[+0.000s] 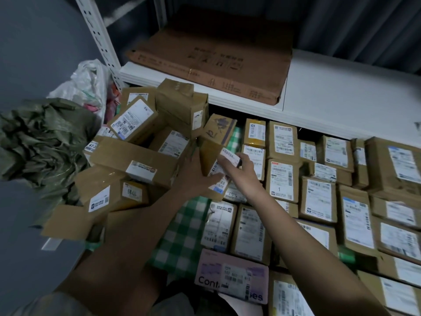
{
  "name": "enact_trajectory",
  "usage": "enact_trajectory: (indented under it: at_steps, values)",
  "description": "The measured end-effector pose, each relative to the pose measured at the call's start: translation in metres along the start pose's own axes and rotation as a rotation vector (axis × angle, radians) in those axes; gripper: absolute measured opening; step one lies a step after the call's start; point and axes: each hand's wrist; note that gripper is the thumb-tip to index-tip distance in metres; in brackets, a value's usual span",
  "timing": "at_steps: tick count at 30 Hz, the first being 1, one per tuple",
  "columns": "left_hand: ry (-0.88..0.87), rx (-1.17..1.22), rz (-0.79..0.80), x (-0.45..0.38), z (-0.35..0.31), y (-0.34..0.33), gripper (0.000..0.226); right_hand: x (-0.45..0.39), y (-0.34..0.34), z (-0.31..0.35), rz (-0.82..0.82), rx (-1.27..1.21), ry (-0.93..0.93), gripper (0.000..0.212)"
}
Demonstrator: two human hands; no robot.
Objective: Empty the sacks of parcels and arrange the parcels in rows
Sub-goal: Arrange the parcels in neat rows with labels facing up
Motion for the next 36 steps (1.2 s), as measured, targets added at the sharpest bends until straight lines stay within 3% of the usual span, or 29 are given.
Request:
enact_trajectory:
  at_steps: [3,9,11,19,21,24,27,31,36]
  values:
    - [0.041,0.084,-0.034,0.016,0.003,0.005,0.115,0.017,-0.002,-0.009,0.011,-0.001,0.001,0.072]
    - [0.117,0.397,-0.045,0.060,0.015,0.015,0.064,0.059,-0.018,-0.023,0.054,-0.031,-0.019,0.026]
    - [0.142,0.418,-0.024,0.077,0.025,0.018,0.060,0.071,-0.026,-0.030,0.065,-0.084,-0.034,0.017]
    - [0.188,0.267,0.096,0.144,0.081,0.023,0.118,0.114,-0.067,-0.067,-0.022,-0.276,-0.166,0.020]
    - [0.171,0.241,0.151,0.164,0.083,0.020,0.109,0.129,-0.074,-0.077,-0.066,-0.300,-0.176,0.023]
    - [0.131,0.219,0.210,0.190,0.085,0.011,0.052,0.150,-0.079,-0.096,-0.177,-0.332,-0.161,0.022]
    - [0.125,0.265,0.193,0.206,0.098,-0.005,0.055,0.164,-0.080,-0.112,-0.249,-0.347,-0.158,0.023]
    - [0.282,0.364,0.186,0.217,0.111,-0.017,0.056,0.171,-0.080,-0.127,-0.274,-0.352,-0.177,0.022]
    - [0.351,0.392,0.168,0.202,0.115,-0.023,0.057,0.166,-0.075,-0.139,-0.275,-0.327,-0.188,0.022]
Point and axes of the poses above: each hand's wrist, its own x-axis away from the middle knuckle, its own y-axis out of the back of the hand, z = x × y, and after that the axes turned 10 degrees about -y, right-handed
